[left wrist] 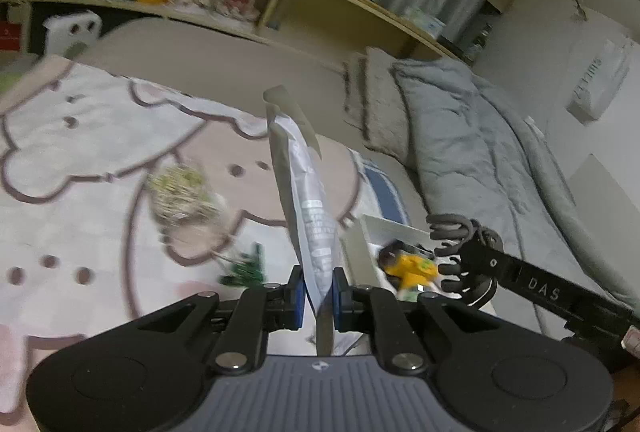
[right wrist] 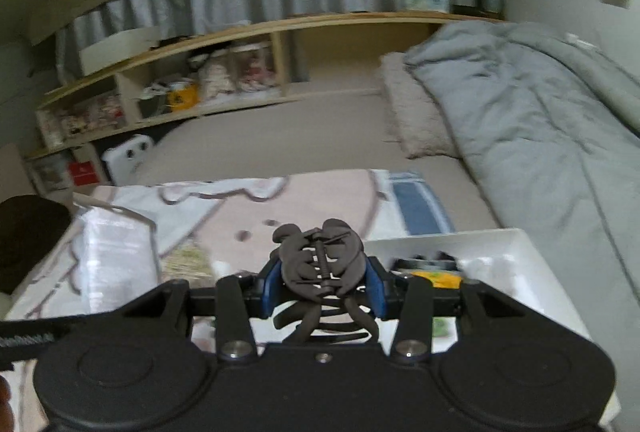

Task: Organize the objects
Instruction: 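Carry the grey packet and claw clip into the white tray and release both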

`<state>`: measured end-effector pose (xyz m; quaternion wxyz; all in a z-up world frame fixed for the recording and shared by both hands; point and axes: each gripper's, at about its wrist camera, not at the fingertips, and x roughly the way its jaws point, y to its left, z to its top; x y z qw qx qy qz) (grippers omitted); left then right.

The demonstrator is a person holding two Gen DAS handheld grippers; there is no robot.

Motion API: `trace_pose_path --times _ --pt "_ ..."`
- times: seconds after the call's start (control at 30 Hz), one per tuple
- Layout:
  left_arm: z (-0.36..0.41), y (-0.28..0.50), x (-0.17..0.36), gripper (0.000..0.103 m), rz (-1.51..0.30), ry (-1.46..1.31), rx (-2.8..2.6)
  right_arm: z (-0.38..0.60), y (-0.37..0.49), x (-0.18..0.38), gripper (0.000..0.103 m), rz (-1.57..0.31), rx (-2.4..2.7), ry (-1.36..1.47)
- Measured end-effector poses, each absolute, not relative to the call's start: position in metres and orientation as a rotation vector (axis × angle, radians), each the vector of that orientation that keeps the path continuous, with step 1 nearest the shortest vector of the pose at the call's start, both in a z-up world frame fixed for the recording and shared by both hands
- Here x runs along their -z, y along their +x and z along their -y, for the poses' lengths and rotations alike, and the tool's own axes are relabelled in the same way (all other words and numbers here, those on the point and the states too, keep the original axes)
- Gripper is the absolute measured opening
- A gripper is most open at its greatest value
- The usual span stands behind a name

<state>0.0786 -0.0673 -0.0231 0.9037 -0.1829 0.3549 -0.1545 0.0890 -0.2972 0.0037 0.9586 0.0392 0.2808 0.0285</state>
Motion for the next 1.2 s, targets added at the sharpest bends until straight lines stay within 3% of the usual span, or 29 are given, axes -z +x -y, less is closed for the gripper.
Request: trace_pose_path --times 0.8,1.2 --pt "0.269 0.136 0.079 0.014 -0.864 -0.264 0.719 0.453 0.091 0.037 0.045 -0.633 0.341 0.236" --pt "0.329 0.171 0.135 0.014 -1.039 -0.388 0.788 0.501 0.104 0.064 0.045 -0.679 0.400 0.371"
